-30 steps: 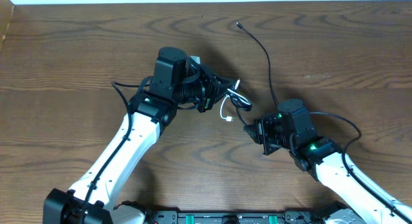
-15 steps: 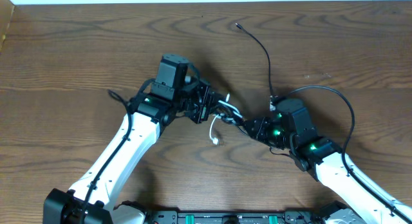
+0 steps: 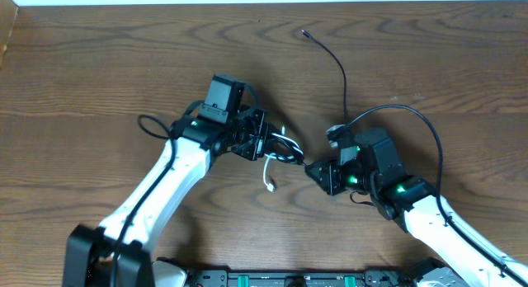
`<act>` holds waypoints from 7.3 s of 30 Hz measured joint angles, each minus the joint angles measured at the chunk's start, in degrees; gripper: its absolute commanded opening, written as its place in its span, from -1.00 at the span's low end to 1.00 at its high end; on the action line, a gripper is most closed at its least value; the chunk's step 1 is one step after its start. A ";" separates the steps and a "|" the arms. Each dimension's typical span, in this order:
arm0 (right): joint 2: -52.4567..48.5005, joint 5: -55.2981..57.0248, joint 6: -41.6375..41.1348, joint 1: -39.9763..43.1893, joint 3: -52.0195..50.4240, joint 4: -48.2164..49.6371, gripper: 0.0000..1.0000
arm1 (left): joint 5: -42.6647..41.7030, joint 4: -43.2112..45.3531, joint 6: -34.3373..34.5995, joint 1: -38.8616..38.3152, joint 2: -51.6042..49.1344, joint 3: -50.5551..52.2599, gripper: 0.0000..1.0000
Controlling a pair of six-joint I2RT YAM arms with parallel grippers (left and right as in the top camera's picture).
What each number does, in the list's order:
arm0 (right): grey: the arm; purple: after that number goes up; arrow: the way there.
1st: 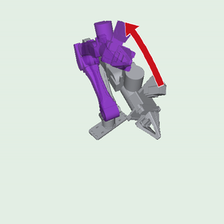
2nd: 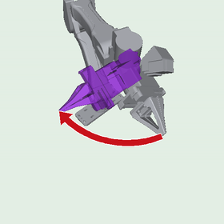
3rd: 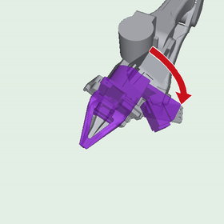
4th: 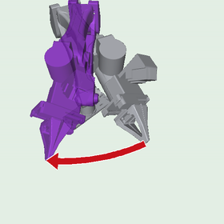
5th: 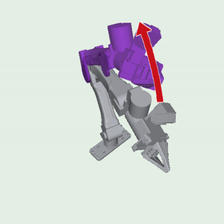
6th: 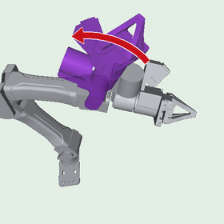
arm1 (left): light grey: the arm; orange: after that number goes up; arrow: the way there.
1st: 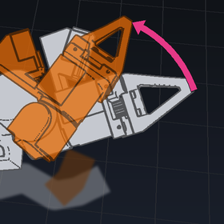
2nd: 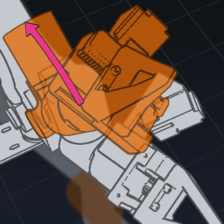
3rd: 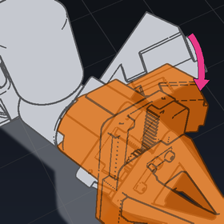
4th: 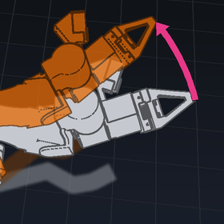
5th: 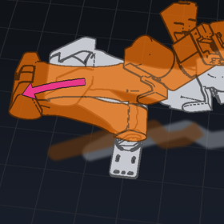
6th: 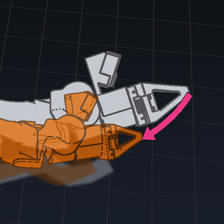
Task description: Untangle cables
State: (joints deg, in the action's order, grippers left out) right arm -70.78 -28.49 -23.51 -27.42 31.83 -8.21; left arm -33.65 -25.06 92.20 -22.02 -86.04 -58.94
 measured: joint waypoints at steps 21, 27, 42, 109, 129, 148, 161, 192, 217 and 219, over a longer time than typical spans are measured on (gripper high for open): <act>0.00 5.09 -17.20 -1.53 -0.02 2.34 0.50 | -10.36 2.75 -35.76 2.71 -5.11 0.02 -0.85; 0.00 8.72 -24.22 -1.53 -0.02 -0.74 0.47 | 0.26 -1.42 -40.33 2.69 -5.11 0.02 -0.85; 0.00 10.56 -35.95 -1.05 -0.02 -3.15 0.75 | 10.51 -1.25 -42.29 2.47 -5.81 0.00 -0.85; 3.63 -1.57 -42.60 6.78 -0.02 5.11 -0.75 | -48.98 25.44 -59.78 7.50 -12.00 0.09 -0.85; 0.28 -1.77 -40.57 6.49 -0.02 8.35 -0.28 | -48.48 25.62 -56.87 7.50 -12.00 0.09 -0.85; -0.96 -2.86 -39.54 5.18 -0.02 9.90 -0.42 | -46.99 25.64 -51.71 7.50 -12.00 0.09 -0.85; -4.81 -2.54 -52.50 2.45 0.24 11.37 -0.97 | -46.49 25.42 -51.30 7.19 -12.00 0.11 -0.85; 12.28 7.02 -28.26 18.69 0.11 -15.85 -0.20 | -38.45 27.06 -47.52 7.30 -11.93 0.31 -0.85; -10.60 -2.67 -47.56 8.17 0.02 14.49 -0.59 | -39.30 29.90 -40.96 7.30 -11.93 0.31 -0.85; -10.60 -2.91 -47.91 8.50 0.02 14.49 -0.59 | -39.30 29.88 -40.96 7.30 -11.93 0.31 -0.85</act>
State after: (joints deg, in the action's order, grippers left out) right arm -81.38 -31.40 -71.42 -18.92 31.86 6.28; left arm -72.95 4.82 51.24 -14.72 -97.97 -58.63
